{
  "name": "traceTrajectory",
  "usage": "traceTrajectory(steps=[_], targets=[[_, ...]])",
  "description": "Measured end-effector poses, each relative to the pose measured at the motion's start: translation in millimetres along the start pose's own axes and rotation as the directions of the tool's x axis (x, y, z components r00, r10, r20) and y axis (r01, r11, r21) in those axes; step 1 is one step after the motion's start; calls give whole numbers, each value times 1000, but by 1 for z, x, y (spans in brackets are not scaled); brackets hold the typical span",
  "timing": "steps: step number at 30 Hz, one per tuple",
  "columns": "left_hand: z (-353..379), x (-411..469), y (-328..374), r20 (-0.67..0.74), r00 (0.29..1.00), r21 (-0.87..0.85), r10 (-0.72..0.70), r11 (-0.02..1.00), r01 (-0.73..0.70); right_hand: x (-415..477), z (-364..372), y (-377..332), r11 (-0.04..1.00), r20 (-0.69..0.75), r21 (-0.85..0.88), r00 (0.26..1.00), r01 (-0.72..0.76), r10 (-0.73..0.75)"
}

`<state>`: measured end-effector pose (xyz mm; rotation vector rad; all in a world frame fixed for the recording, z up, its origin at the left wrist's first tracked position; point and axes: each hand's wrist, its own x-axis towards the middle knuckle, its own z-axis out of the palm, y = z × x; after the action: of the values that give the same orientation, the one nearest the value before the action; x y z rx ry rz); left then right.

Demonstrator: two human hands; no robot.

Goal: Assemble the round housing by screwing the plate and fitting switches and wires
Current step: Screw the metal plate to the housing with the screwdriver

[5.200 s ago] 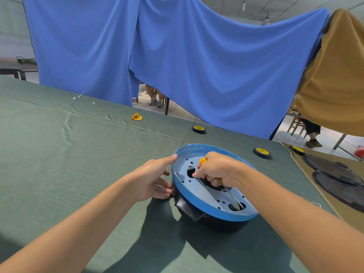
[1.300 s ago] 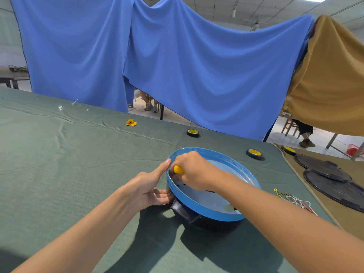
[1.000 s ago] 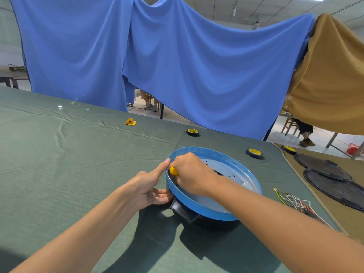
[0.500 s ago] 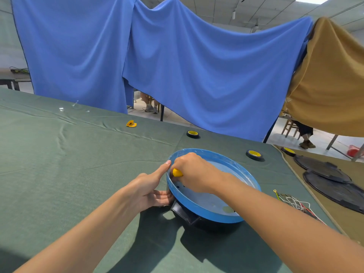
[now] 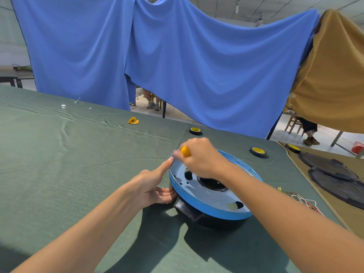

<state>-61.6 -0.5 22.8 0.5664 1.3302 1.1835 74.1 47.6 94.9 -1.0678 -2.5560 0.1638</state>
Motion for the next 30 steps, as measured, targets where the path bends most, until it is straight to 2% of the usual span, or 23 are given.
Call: traceTrajectory(steps=[3,5,7,12,18,30], targets=[[0,1,0,-8,1000,8,-12,1000,12,5,-28,2,949,-248,307,957,-71,151],[0,2,1,-10,1000,6,-20,1000,20,9,-42,2,934,-292,342,933,-104,211],[0,3,1,-10,1000,6,-30,1000,30,10,-51,2,931,-281,332,926,-153,253],[0,2,0,-6,1000,11,-24,1000,24,7,-49,-1,909,-245,389,935,-149,258],[-1,1,-1,-6,1000,21,-11,1000,11,8,-37,-10,927,-157,346,965,-144,209],[-1,-2,-1,-20,1000,38,-3,999,3,12,-24,-10,919,-121,372,975,-130,187]])
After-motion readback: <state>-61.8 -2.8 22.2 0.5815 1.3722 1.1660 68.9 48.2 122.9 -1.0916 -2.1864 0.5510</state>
